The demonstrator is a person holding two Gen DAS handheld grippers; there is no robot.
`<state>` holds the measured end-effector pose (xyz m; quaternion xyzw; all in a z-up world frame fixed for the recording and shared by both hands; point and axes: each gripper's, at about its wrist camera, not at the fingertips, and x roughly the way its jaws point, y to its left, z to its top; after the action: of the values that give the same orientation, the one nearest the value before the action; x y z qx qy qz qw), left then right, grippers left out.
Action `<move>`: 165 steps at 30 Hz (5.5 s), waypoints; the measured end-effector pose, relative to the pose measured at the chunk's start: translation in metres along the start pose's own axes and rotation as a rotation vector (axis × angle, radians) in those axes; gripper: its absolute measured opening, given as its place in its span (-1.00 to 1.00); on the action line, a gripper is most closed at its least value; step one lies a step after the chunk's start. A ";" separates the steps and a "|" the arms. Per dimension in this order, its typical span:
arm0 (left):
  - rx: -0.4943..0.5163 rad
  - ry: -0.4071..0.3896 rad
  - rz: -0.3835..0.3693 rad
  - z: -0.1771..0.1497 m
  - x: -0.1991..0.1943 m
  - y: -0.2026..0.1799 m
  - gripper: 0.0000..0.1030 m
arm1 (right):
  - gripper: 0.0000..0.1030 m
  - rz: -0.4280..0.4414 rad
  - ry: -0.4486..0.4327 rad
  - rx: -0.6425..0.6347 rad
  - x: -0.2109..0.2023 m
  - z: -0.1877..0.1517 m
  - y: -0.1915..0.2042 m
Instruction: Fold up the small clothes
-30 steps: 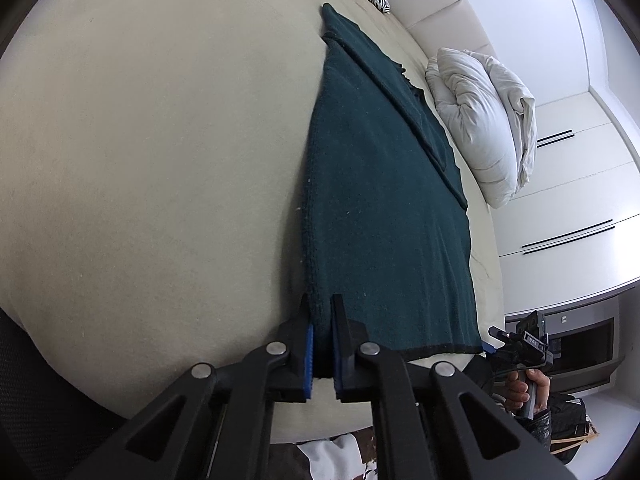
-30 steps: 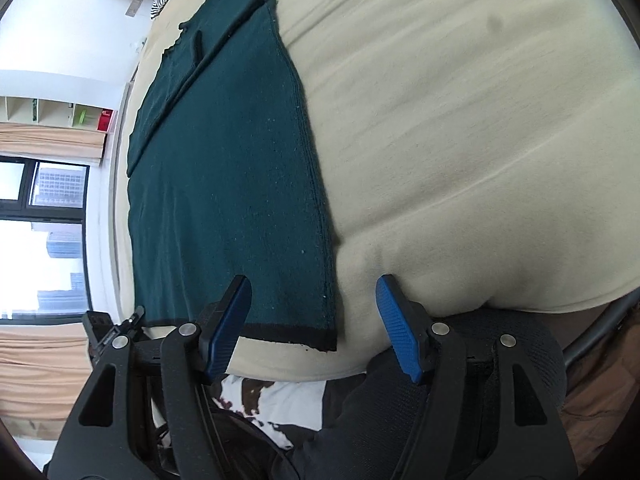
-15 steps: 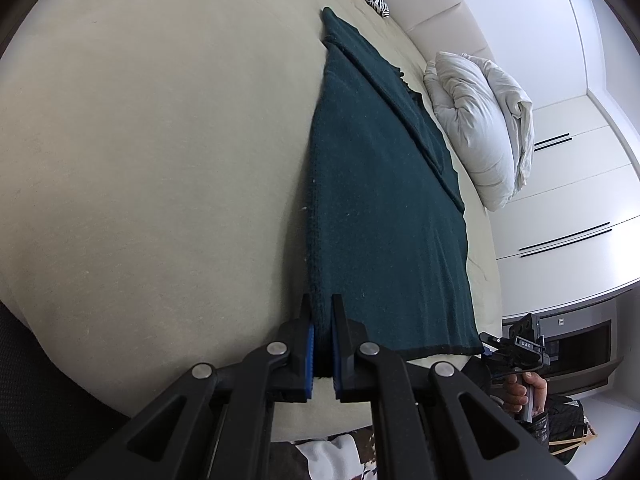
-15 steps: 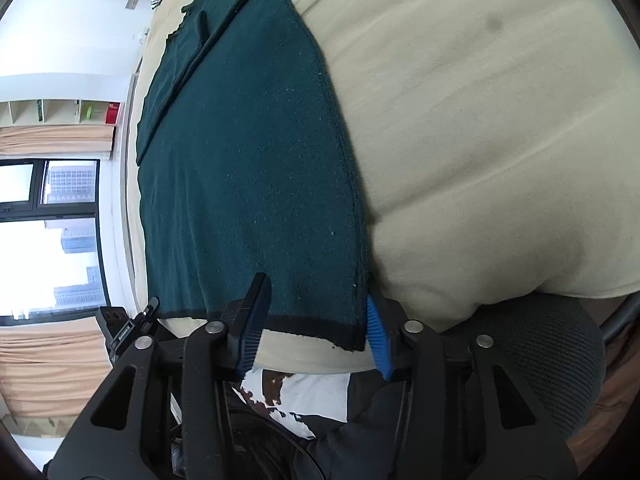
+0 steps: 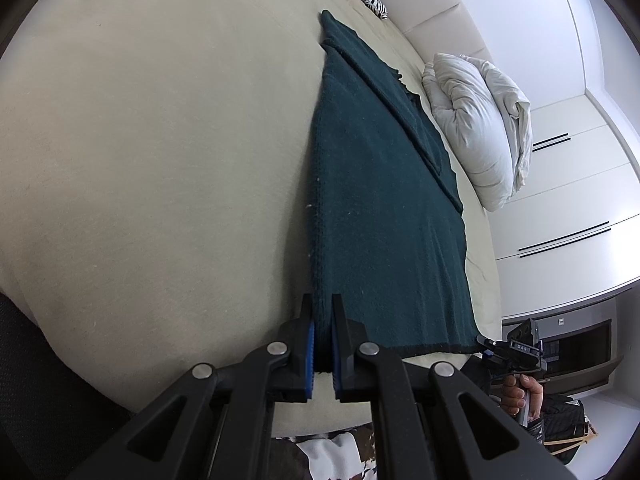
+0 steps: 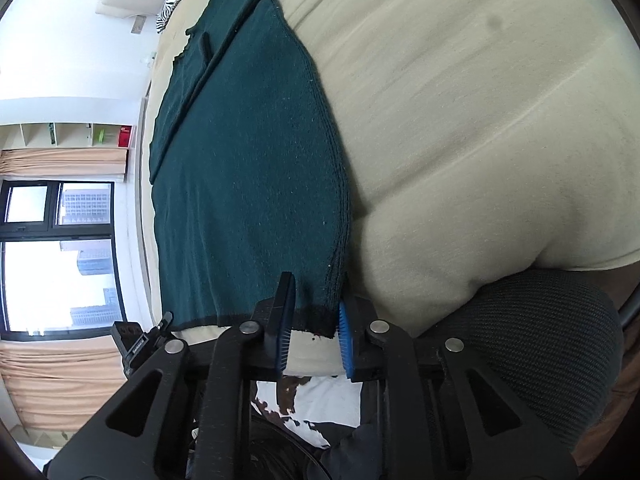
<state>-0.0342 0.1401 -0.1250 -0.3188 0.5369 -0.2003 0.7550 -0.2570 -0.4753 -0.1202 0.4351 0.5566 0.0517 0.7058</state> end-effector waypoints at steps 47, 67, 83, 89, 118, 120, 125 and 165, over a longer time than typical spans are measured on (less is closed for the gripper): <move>-0.047 -0.238 -0.369 0.138 -0.040 -0.074 -0.89 | -0.90 0.254 -0.382 -0.159 -0.073 0.095 0.133; -0.127 -0.277 -0.282 0.307 0.073 -0.071 -0.89 | -0.90 0.107 -0.473 -0.082 0.018 0.304 0.157; -0.170 -0.237 -0.133 0.385 0.164 -0.046 -0.87 | -0.90 -0.031 -0.471 -0.078 0.100 0.407 0.163; -0.166 -0.247 -0.132 0.386 0.169 -0.045 -0.28 | -0.84 -0.073 -0.443 -0.038 0.131 0.427 0.150; 0.129 -0.287 0.086 0.225 0.114 -0.054 0.09 | 0.01 -0.314 -0.526 -0.368 0.099 0.267 0.151; 0.146 -0.289 0.109 0.219 0.116 -0.054 0.06 | -0.04 -0.320 -0.501 -0.377 0.102 0.263 0.148; 0.193 -0.305 0.152 0.212 0.113 -0.055 -0.22 | -0.28 -0.329 -0.472 -0.394 0.101 0.246 0.138; 0.328 -0.352 0.272 0.190 0.102 -0.066 -0.87 | -0.91 -0.358 -0.490 -0.428 0.078 0.220 0.137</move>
<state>0.1818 0.0780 -0.1067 -0.1471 0.3956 -0.1227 0.8982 0.0113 -0.4699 -0.0857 0.1732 0.4151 -0.0629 0.8909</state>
